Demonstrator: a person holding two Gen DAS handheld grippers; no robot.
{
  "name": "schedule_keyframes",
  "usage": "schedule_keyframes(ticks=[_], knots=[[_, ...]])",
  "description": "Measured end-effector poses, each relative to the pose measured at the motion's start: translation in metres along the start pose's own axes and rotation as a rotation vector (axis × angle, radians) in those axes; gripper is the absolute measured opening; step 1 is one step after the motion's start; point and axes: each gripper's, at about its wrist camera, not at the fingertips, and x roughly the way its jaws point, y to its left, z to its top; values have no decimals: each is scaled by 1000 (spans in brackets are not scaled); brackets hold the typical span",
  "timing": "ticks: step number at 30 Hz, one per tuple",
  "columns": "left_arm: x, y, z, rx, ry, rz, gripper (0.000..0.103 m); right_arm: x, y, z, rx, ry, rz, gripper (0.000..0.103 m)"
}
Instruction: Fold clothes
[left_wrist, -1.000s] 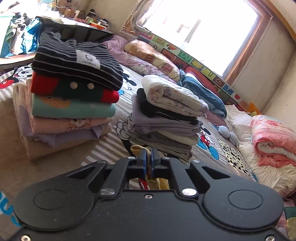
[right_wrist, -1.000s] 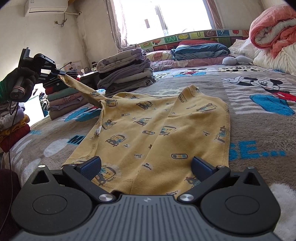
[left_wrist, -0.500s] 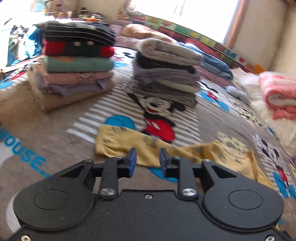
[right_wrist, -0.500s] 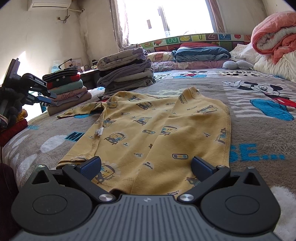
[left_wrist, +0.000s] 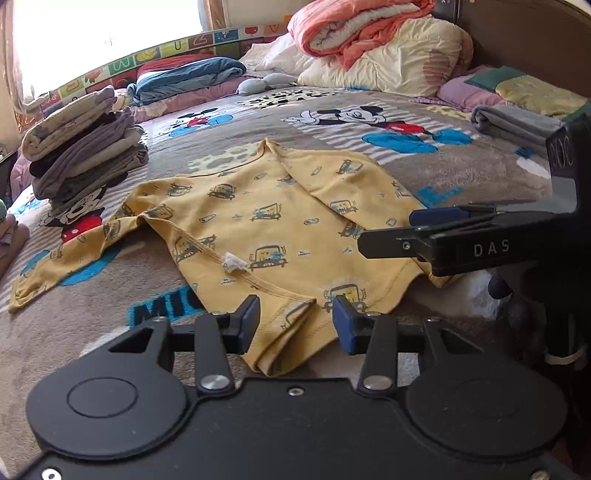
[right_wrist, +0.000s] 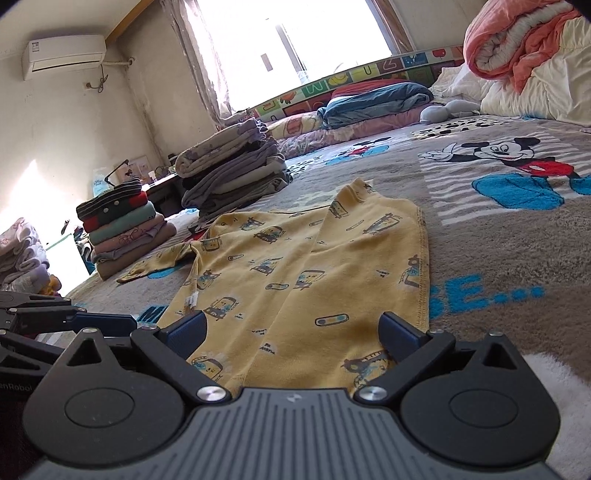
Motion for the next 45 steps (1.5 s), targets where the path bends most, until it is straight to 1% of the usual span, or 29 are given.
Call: schedule_keyframes(ticks=[1,3,5,6,7,9,12,14,17,21,22,24,27,29,31,32,33,34,35,36,37,38,39,40,41,42,45], knots=[[5,-3,0,6,6,20,42,1,0,-1,-5,4,-4,99],[10,-5,-2,-37,12,43,42,2,2,-2,-19,9,-10,100],[8,-3,-4,-95,10,58,33,3,3,-3,-27,11,-13,100],[6,-1,-6,-118,6,79,18,3,3,-3,-29,12,-13,100],[4,1,-8,-142,3,100,14,3,2,-3,-30,13,-13,100],[-2,6,-11,-197,-8,135,11,3,2,-4,-32,14,-12,100],[-24,28,-20,-360,-45,174,9,3,3,-4,-38,16,-13,100],[-39,47,-31,-512,-48,184,9,3,3,-4,-39,16,-12,100],[-47,66,-46,-684,-8,178,7,4,2,-4,-34,16,-10,100],[-44,87,-63,-845,41,171,7,4,2,-3,-33,16,-15,100],[-45,89,-64,-863,39,176,7,4,3,-3,-33,17,-16,100],[-49,86,-58,-837,10,180,7,2,4,-2,-37,15,-20,100],[-51,83,-56,-790,-27,156,7,-3,7,1,-53,1,-34,100],[-44,77,-54,-742,-17,157,10,-8,12,2,-102,-25,-60,100],[-33,76,-56,-731,39,166,13,-14,23,5,-185,-67,-74,99],[-32,78,-57,-746,53,164,13,-16,29,5,-221,-79,-69,98],[-34,81,-56,-764,47,158,13,-17,34,5,-255,-90,-64,94],[-37,84,-54,-772,40,157,13,-17,39,5,-286,-89,-49,86],[-42,88,-49,-777,27,157,13,-17,45,5,-317,-87,-33,81],[-49,94,-43,-785,7,156,13,-15,49,5,-338,-78,-13,70],[-56,100,-37,-792,-12,156,14,-13,54,4,-359,-68,7,68],[-64,108,-30,-808,-39,159,15,-11,59,3,-379,-59,27,68],[-73,116,-23,-833,-75,166,19,-9,62,3,-385,-49,46,68],[-82,126,-16,-858,-108,175,28,-7,65,2,-390,-38,65,68],[-90,137,-11,-888,-138,187,33,-5,67,2,-388,-27,82,68],[-96,149,-7,-927,-163,202,41,-3,68,1,-385,-16,98,68],[-97,189,0,-1068,-226,231,42,2,71,-2,-375,23,127,68]])
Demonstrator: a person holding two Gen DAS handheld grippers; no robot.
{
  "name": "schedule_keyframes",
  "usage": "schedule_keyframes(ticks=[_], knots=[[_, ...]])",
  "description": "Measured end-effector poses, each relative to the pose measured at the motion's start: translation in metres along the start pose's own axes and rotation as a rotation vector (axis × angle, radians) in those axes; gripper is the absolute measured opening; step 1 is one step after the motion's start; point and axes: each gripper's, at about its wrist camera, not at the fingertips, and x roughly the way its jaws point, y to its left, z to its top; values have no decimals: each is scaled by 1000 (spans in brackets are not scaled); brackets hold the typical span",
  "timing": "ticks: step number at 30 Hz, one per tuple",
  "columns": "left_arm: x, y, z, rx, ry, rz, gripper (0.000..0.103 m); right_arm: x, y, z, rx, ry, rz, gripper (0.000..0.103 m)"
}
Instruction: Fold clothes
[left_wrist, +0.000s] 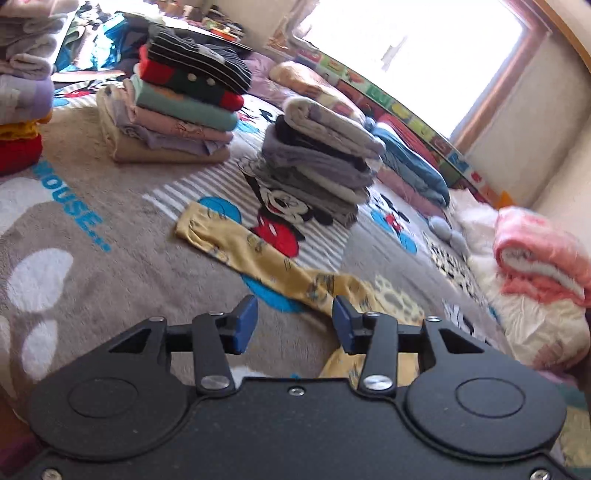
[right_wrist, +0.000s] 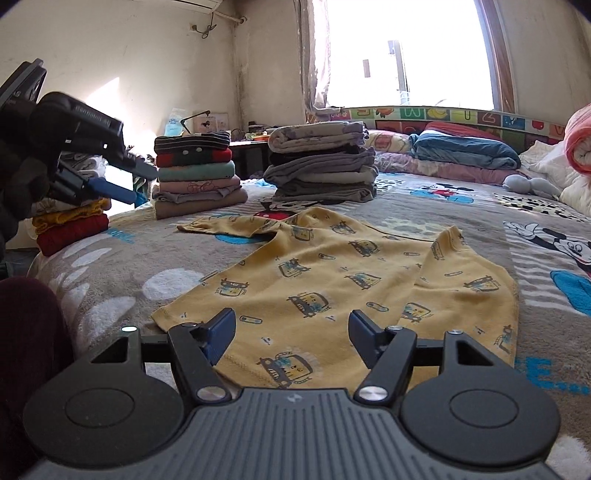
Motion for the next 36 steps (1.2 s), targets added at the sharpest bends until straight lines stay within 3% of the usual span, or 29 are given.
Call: schedule_keyframes(ticks=[6,11,17,18,19,24,28,31,36], knots=[[65,46,36,-230,-14,67,42,-2,6,-4,-7,11,34,69],[114,70,53,-211,-14,224,42,-1,4,1,25,-15,82,81],[152,88,52,-213,50,288,40,16,-1,-2,63,23,122,83],[157,87,52,-198,47,303,31,18,-1,-4,69,31,128,83],[161,84,53,-171,45,320,10,20,-2,-5,73,38,129,83],[152,50,79,-10,-5,214,4,28,-5,-12,97,59,131,83],[108,33,102,-1,-52,107,4,28,-6,-13,106,60,131,83],[85,38,100,6,-32,116,4,27,-6,-13,106,60,127,83],[83,72,75,-33,60,201,4,26,-4,-13,101,60,117,83]])
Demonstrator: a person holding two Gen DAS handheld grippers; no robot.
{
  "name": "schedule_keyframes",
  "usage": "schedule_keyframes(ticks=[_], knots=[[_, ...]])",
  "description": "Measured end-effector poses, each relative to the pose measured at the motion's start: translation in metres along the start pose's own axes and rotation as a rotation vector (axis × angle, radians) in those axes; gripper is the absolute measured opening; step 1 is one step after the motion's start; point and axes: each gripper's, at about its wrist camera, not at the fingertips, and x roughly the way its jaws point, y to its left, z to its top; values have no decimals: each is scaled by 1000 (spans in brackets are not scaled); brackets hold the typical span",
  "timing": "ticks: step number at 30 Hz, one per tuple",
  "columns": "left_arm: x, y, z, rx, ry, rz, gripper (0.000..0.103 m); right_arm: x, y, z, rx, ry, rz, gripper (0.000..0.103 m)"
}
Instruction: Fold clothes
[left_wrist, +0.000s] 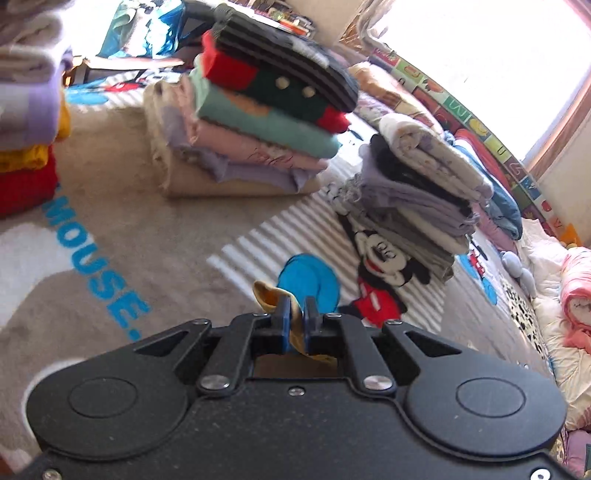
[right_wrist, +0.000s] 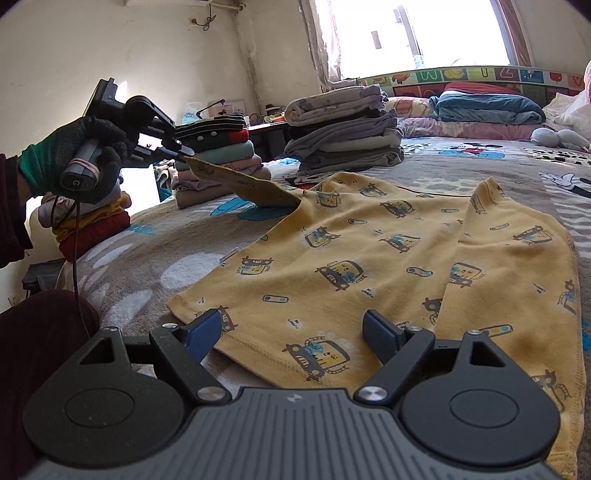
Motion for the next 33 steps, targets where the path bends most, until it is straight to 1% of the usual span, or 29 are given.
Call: schedule_keyframes(ticks=[2,4,12,14,15,17,22,24,25,29,30,33], knots=[[4,11,-13,4,41,25,4,-1,0,-1,-3,1,-5,83],[7,18,-23,8,73,34,4,-1,1,-1,-5,1,-9,83],[6,26,-42,59,230,11,5,1,2,-1,-20,5,-18,84],[-2,28,-37,60,208,7,7,1,2,-2,-20,5,-18,84],[-6,28,-33,65,182,9,9,1,2,-2,-21,5,-18,84],[-10,28,-25,75,130,17,9,1,2,-2,-22,5,-17,84],[2,27,-6,80,78,15,11,2,2,-3,-23,7,-15,86],[12,17,0,120,83,-2,11,2,2,-3,-24,8,-14,86],[18,7,1,156,91,-16,11,2,2,-3,-24,8,-14,86],[44,-41,-1,325,137,-95,12,3,2,-3,-25,10,-12,87],[51,-54,-3,371,151,-118,14,4,2,-3,-25,10,-12,87],[72,-93,-13,508,196,-187,15,4,1,-4,-23,10,-9,88]])
